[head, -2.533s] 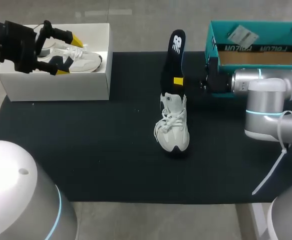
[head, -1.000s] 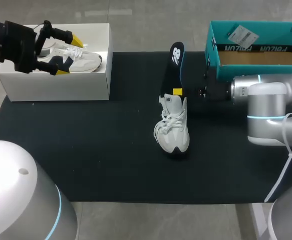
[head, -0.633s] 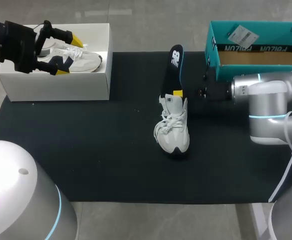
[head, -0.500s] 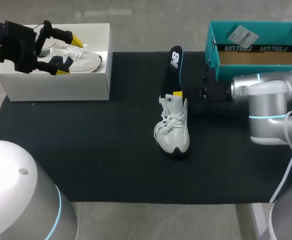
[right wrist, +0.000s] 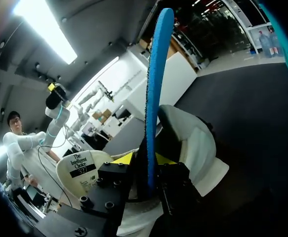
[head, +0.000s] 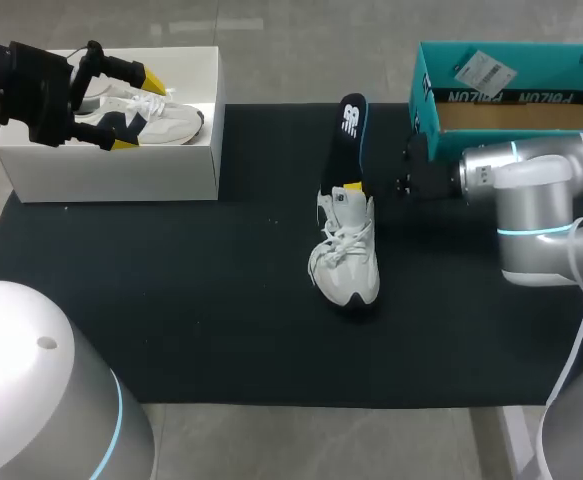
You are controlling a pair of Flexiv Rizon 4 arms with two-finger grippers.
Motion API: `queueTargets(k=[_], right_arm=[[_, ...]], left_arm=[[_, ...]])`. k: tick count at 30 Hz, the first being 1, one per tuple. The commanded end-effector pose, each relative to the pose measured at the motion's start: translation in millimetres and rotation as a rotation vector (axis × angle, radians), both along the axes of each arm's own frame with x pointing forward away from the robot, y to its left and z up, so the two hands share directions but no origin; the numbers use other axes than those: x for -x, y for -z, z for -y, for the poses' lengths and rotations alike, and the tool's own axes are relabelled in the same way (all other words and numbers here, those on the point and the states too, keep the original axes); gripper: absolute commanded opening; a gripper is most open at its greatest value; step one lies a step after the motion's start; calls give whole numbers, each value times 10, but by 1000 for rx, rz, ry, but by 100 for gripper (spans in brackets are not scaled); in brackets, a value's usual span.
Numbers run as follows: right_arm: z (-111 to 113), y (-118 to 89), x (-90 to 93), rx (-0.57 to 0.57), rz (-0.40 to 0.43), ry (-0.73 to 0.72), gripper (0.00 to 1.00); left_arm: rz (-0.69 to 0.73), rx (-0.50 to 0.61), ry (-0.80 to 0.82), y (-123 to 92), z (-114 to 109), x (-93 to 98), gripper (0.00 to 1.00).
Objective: Take the shoe out of the shoebox, open the shoe tongue, remove and reinsert the insole, then place the shoe into the shoebox
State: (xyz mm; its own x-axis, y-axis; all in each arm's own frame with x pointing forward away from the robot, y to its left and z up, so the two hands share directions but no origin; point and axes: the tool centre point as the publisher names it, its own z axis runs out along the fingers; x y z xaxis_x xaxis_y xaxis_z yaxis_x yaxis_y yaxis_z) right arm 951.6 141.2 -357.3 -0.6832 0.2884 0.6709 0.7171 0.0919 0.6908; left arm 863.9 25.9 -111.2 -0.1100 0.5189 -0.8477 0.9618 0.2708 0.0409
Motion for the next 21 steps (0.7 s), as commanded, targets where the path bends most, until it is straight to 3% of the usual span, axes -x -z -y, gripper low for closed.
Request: queueTargets(k=[1, 13, 18, 21], right_arm=[[-5, -47, -47, 11, 11, 3, 36], [12, -205, -159, 31, 56, 7, 24], [36, -266, -213, 46, 72, 16, 0], [24, -285, -215, 51, 73, 10, 0]], left_arm=[[-2, -4, 1, -4, 4, -10, 100], [-2, -4, 1, -4, 4, -10, 100], [-2, -4, 1, -4, 4, -10, 100], [-2, -4, 1, -4, 4, -10, 100]])
